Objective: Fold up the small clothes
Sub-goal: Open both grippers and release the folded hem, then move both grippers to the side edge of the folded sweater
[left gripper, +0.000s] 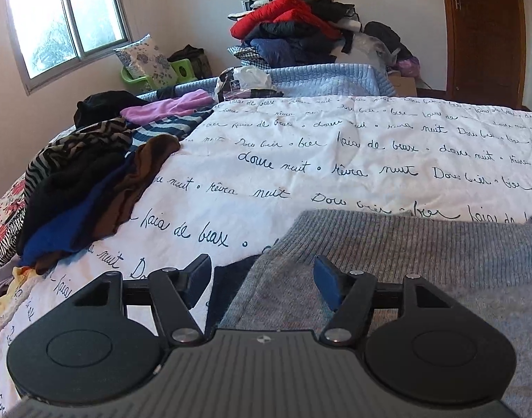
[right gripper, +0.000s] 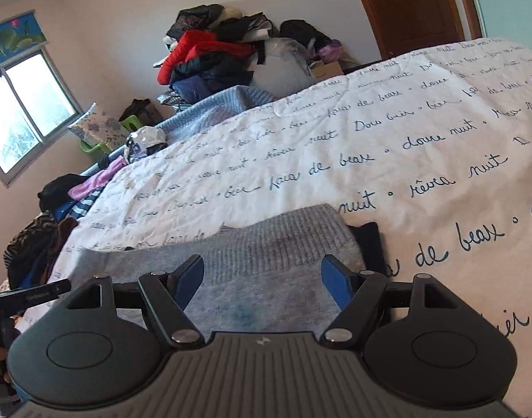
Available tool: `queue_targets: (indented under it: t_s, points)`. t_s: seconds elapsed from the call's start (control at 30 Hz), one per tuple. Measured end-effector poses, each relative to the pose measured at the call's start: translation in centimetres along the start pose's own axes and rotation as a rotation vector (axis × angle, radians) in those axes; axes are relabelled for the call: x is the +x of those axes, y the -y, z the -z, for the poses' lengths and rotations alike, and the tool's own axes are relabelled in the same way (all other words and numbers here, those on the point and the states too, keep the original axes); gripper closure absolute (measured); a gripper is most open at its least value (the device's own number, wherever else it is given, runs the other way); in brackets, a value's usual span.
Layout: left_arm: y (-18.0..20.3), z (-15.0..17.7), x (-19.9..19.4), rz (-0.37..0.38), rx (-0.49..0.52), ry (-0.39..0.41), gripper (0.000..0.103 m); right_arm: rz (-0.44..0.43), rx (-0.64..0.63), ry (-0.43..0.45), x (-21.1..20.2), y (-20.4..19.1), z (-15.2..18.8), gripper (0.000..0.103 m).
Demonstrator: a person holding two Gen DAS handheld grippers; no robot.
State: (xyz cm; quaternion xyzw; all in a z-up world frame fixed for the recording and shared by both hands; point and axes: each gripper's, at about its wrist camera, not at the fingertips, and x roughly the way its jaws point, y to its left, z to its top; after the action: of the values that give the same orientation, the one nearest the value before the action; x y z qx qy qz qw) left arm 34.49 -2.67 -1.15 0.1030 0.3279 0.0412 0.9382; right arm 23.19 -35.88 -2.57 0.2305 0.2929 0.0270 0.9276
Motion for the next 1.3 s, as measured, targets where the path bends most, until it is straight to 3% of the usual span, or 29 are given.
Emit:
queue_targets:
  t_s: [0.13,0.27,0.4,0.63,0.8,0.93,1.03,1.13,1.3]
  points:
    - [-0.4,0.9,-0.7,0.016,-0.01,-0.02,0.037,-0.029,-0.087,-0.026,-0.8,-1.4,1.1,0.018]
    - [-0.7,2.1,-1.7,0.047,-0.007,-0.037,0.036,0.026,-0.067,-0.08,-0.1,-1.0,2.2,0.018]
    - [-1.4,3.8,-3.0,0.052,0.013,-0.03,0.031,0.035,-0.049,-0.065,-1.9,-0.8,3.2,0.018]
    - [-3.1,7.6,-5.6,0.029,0.09,0.015,0.027,0.055,-0.236,-0.104,-4.5,-2.7,6.2,0.015]
    - [-3.7,9.3,-6.8,-0.02,0.14,0.041,0.027,0.16,-0.345,-0.109,-5.3,-3.8,7.8,0.015]
    - [-4.2,9.5,-7.3,0.006,0.105,0.03,0.025,0.108,-0.369,-0.045,-6.9,-6.0,8.2,0.014]
    - [-4.2,10.2,-7.2,0.012,0.117,0.019,0.025,0.079,-0.398,-0.079,-6.4,-6.8,9.0,0.01]
    - [-4.6,10.9,-7.4,0.01,0.125,0.016,0.024,0.126,-0.411,-0.158,-5.0,-6.6,10.2,0.01]
    - [-5.6,11.1,-7.7,0.013,0.101,0.013,0.022,0.085,-0.36,-0.115,-6.2,-7.2,10.3,0.01]
